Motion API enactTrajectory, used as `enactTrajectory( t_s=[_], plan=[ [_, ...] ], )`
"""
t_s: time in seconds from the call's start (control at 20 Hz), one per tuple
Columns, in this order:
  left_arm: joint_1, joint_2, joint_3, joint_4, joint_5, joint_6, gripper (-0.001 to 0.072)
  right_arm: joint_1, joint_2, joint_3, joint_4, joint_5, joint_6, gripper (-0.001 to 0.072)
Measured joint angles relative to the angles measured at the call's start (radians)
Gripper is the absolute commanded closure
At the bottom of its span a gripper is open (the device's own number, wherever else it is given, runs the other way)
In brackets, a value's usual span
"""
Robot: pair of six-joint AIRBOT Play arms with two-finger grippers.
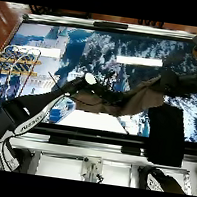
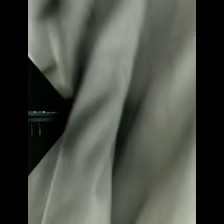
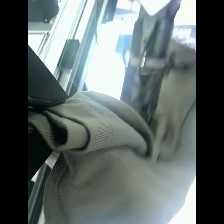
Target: Fold the shirts.
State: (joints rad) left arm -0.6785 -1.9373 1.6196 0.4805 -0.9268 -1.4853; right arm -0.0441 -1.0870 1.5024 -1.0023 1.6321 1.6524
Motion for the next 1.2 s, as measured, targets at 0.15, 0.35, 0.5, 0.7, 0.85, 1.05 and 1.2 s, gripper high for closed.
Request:
enactTrajectory(
  t_s=[0.15, 0.35, 0.5, 0.7, 0.85, 1.05, 1.2],
  plan=[
    [0.027, 0.022, -0.001, 0.003, 0.035, 0.008, 0.0668, 0.001, 0.016, 0.000, -0.001, 0.004, 0.023, 0.0636],
    [0.183, 0.153, -0.001, 0.180, -0.007, -0.016, 0.0668, 0.073, -0.046, 0.000, -0.026, -0.029, 0.027, 0.0636],
    [0.356, 0.293, -0.001, 0.365, -0.085, -0.050, 0.0667, 0.189, -0.132, 0.000, -0.002, -0.168, 0.017, 0.0637],
    [0.588, 0.452, 0.000, 0.543, -0.224, -0.071, 0.0666, 0.344, -0.286, 0.000, 0.040, -0.398, 0.007, 0.0636],
    [0.710, 0.529, -0.001, 0.599, -0.317, -0.076, 0.0666, 0.438, -0.433, 0.000, 0.127, -0.530, -0.011, 0.0229],
    [0.754, 0.569, -0.003, 0.625, -0.387, -0.075, 0.0666, 0.496, -0.584, 0.000, 0.254, -0.629, -0.052, 0.0103],
    [0.747, 0.578, -0.004, 0.636, -0.419, -0.047, 0.0666, 0.451, -0.589, 0.000, 0.224, -0.589, -0.069, 0.0103]
  ],
)
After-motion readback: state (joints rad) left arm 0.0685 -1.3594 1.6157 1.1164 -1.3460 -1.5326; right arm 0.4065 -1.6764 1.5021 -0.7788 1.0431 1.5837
